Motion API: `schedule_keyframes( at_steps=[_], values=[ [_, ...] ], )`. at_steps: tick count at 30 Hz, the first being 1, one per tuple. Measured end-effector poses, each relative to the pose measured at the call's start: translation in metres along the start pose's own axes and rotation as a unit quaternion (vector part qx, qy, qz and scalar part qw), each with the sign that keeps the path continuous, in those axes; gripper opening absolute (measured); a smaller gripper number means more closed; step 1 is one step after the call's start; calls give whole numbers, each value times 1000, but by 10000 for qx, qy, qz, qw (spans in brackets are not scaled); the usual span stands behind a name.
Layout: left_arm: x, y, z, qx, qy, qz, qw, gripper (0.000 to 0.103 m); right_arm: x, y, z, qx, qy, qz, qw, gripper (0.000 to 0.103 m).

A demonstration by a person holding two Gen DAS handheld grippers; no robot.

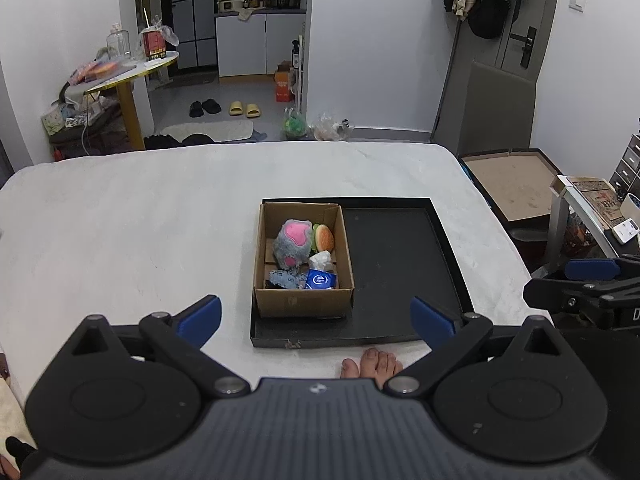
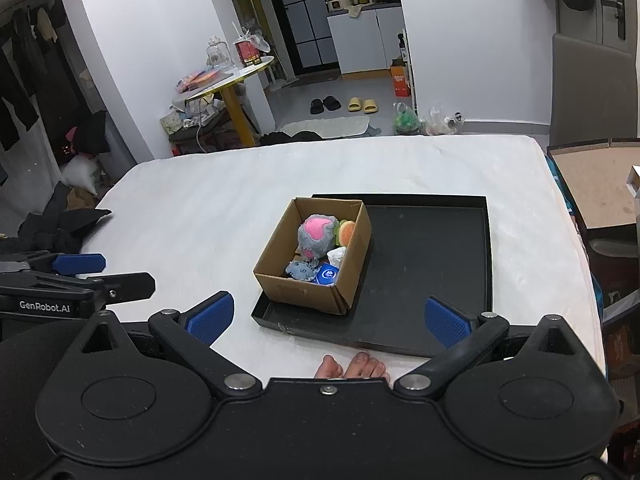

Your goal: Organize soft objects

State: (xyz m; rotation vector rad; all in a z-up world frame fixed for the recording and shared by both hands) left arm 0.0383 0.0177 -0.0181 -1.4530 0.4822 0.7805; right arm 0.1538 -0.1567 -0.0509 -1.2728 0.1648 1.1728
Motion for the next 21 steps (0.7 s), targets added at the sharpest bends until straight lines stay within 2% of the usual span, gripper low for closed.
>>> schedule_keyframes(
  at_steps=[21],
  values=[
    [-3,-1,2,-37,49,4,10000,100,-5,-3,-1,24,177,105,9998,103]
  ],
)
Point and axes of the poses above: each gripper's, at about its wrist camera, not at the fingertips, and x roughly the way its jaws point, z to its left, y to its underside, the point moved 3 cm from there along x, roughly the way its jaws point, and after that the axes turned 11 degrees about x, right-handed, at the moved point
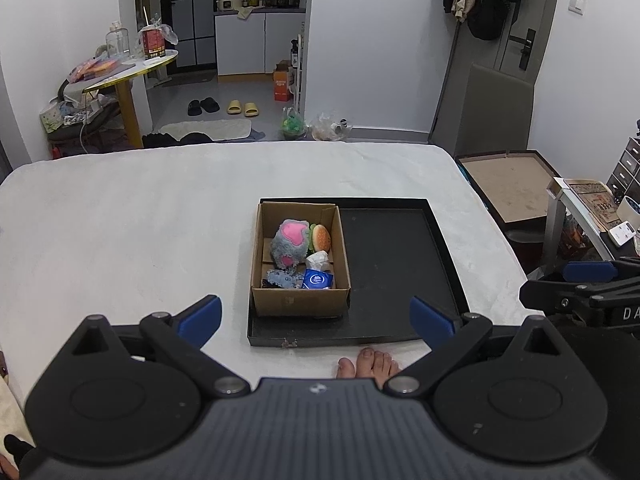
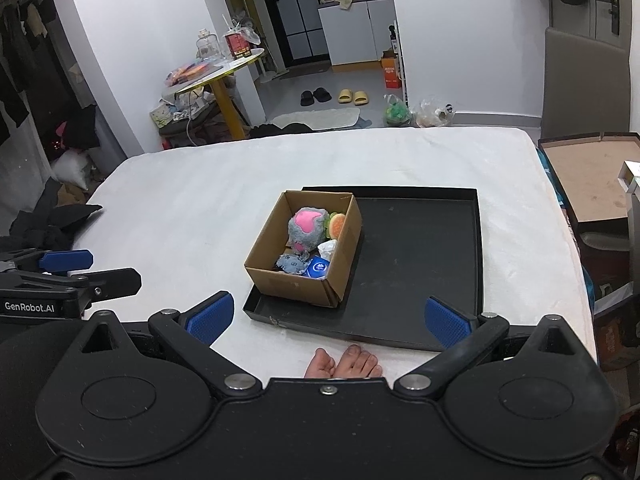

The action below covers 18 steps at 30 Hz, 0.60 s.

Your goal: Organize soft objects

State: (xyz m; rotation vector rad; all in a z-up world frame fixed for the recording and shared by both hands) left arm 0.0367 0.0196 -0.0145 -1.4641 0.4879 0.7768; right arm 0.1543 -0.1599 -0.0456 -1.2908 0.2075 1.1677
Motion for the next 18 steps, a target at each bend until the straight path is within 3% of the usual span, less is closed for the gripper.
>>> schedule_keyframes(
  at_steps=[18],
  values=[
    [3,-1,-1,-15,4,15,10000,101,-1,-1,0,-10,17,0,10000,103]
  ],
)
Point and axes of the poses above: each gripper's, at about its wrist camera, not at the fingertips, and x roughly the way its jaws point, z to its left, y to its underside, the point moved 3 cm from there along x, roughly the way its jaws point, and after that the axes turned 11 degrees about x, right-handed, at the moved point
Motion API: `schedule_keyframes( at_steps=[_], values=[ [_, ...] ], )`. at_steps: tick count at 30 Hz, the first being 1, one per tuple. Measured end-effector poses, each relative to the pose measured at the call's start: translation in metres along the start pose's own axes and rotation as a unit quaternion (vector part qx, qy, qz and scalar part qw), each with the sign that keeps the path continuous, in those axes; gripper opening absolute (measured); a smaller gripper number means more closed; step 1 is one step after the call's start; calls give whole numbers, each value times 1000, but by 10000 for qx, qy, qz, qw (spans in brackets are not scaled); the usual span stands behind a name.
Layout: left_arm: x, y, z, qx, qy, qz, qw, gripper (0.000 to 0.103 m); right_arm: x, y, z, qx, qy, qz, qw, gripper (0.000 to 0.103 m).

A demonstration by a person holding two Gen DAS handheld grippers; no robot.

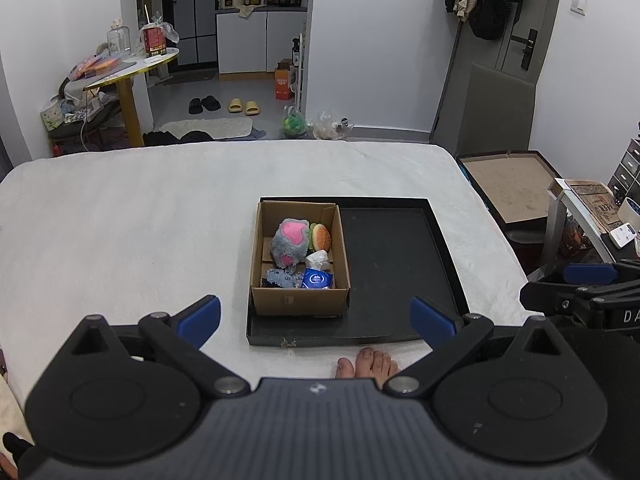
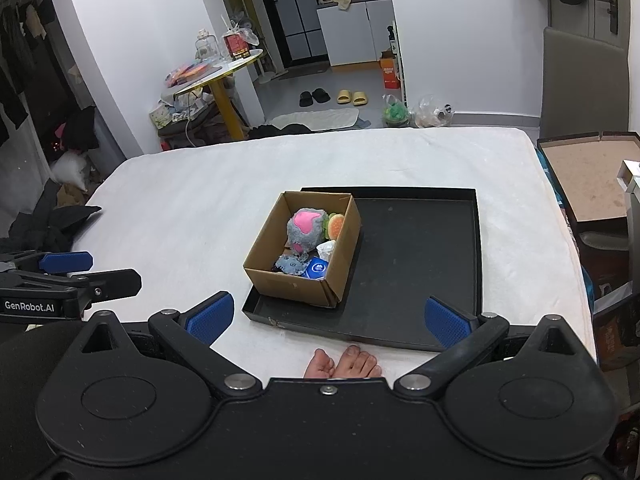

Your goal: Organize soft objects

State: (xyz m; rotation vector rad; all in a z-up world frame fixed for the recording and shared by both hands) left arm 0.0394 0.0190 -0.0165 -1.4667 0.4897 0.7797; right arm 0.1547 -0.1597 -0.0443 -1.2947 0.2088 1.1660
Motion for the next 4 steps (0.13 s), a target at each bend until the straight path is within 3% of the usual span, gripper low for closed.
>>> schedule_keyframes(
  at_steps=[4],
  values=[
    [2,-1,2,-36,63,52,10000,101,1,0,0,8,-19,9,10000,103]
  ],
)
Point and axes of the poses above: each gripper's, at about its wrist camera, not at the fingertips, and x roughly the way its jaws point, z to its left, y to its underside, the point moved 3 cm from there along x, roughly the way its jaws point, and after that the axes turned 11 degrees about x, right-handed, at the moved point
